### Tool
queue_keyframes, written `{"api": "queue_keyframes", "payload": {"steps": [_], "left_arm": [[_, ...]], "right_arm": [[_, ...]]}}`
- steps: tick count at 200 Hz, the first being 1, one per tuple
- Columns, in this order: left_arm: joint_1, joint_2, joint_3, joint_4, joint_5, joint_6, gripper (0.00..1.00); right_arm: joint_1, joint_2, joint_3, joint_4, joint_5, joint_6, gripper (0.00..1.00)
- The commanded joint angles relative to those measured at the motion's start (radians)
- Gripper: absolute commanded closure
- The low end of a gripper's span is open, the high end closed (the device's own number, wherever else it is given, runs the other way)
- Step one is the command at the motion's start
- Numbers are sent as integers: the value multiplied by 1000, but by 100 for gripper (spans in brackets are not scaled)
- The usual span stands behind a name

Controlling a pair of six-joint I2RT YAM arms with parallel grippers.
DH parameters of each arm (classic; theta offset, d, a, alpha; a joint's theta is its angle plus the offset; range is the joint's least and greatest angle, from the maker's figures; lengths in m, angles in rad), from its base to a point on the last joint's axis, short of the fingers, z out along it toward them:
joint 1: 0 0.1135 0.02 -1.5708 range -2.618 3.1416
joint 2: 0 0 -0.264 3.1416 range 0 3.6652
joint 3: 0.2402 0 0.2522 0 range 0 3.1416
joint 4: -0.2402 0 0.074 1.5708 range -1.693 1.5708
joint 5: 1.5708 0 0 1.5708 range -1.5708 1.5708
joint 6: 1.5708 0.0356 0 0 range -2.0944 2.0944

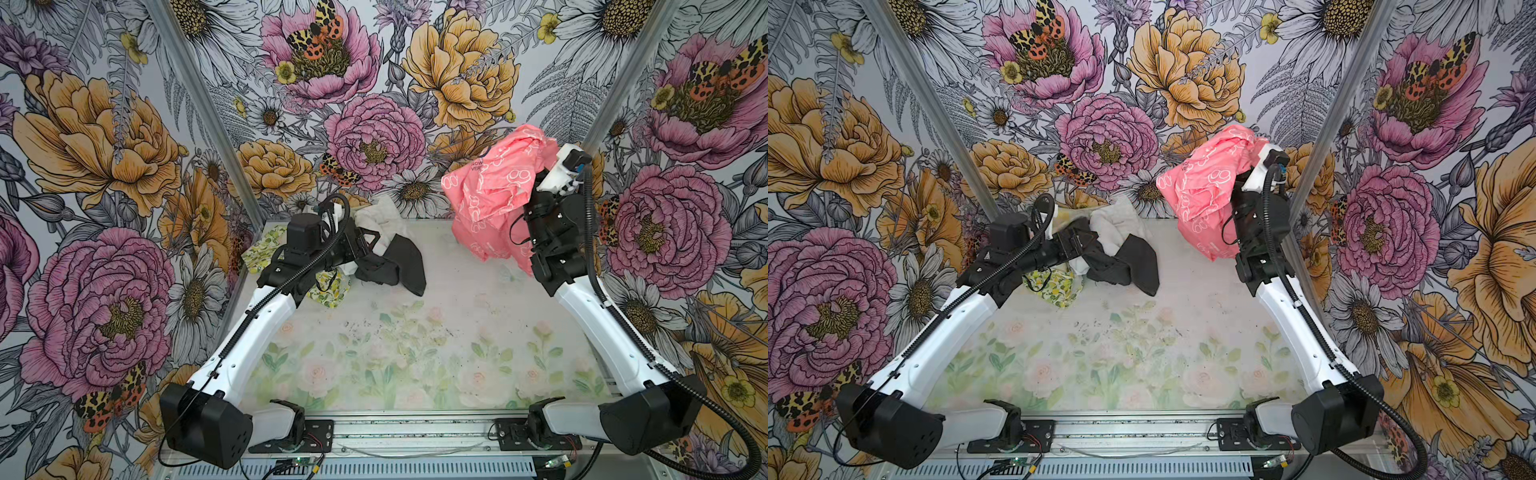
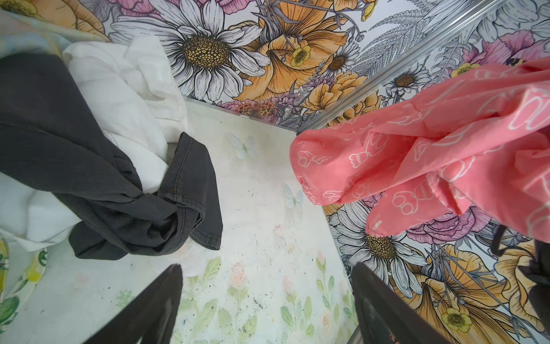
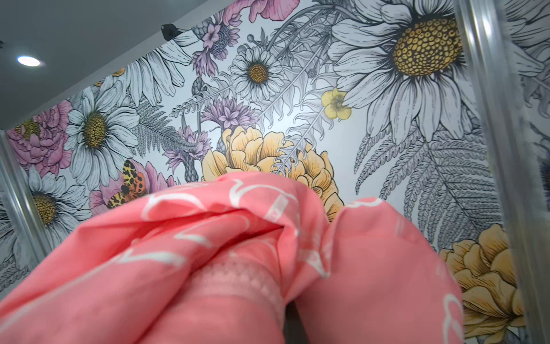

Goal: Pick out a specific cloth from the pile
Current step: 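Carry the pink cloth away with the right gripper while the left releases, then lower the pink cloth onto the clear table area and open the right gripper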

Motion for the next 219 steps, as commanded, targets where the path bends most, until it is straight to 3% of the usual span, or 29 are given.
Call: {"api": "queue_keyframes", "payload": {"steps": [1,55,91,147,219], "left_arm": [[15,-19,-22,-9,-38,42,10],[21,-6,-54,-24,-62,64,10],[30,-12,-76,-26,-85,69,11],[83,-50,-129,-33,-122,73,11],[160,-82,-188,-29,-243,102,10]], "right_arm": [[-60,-25,-33,-51,20,30,100],[-176,43,-163,-91,-6,31,100],[-237,185,-178,-109,-3,17,100],[-261,467,-60,-240,37,27,100],[-261,675,76,-471,80,65,100]]}}
